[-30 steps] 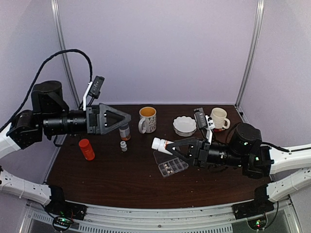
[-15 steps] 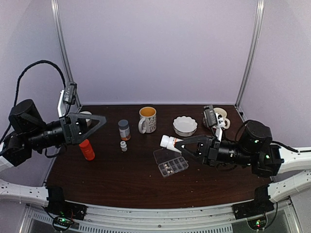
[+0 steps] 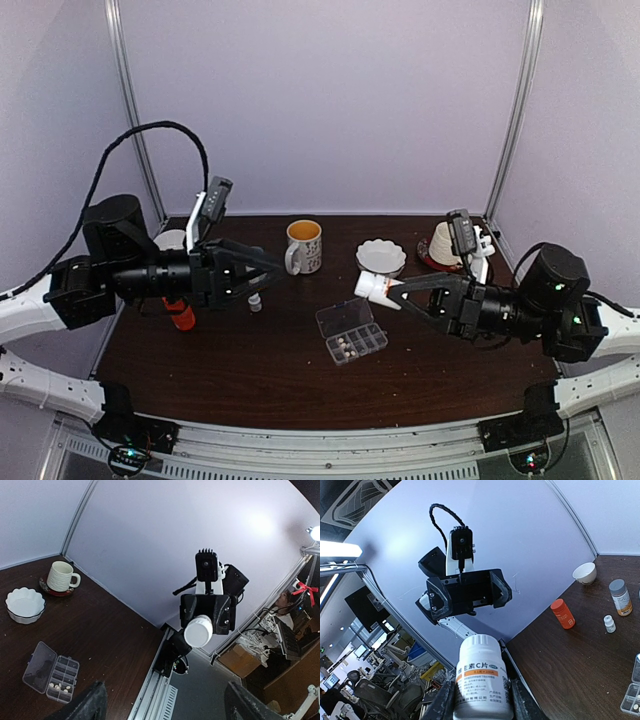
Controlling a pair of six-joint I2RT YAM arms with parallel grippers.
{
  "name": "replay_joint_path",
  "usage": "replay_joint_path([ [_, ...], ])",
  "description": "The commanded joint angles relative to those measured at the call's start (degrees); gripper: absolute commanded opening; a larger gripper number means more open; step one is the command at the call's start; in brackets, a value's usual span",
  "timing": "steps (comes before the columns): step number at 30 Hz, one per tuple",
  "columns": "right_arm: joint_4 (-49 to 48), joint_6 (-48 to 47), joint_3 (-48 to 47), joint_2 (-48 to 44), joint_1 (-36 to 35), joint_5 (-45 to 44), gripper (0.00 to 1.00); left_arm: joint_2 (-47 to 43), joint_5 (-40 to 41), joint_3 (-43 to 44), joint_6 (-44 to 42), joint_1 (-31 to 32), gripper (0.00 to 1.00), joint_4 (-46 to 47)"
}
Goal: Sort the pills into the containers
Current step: Unscrew the lid of the pill bottle from the pill bottle.
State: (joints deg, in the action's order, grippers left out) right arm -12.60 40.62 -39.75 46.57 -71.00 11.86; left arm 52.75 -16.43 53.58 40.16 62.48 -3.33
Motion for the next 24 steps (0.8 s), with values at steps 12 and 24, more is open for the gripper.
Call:
replay_joint_path([
  [12, -8.53, 0.84, 0.58, 5.16, -3.20, 2.58, 0.21, 11.40, -14.37, 5.87, 1.83, 0.27, 0.86, 10.55],
  [24, -5.89, -1.22, -4.90, 10.73, -3.77, 0.62, 0.17, 9.22, -15.63, -0.84, 5.06, 0.45, 0.87, 15.27],
])
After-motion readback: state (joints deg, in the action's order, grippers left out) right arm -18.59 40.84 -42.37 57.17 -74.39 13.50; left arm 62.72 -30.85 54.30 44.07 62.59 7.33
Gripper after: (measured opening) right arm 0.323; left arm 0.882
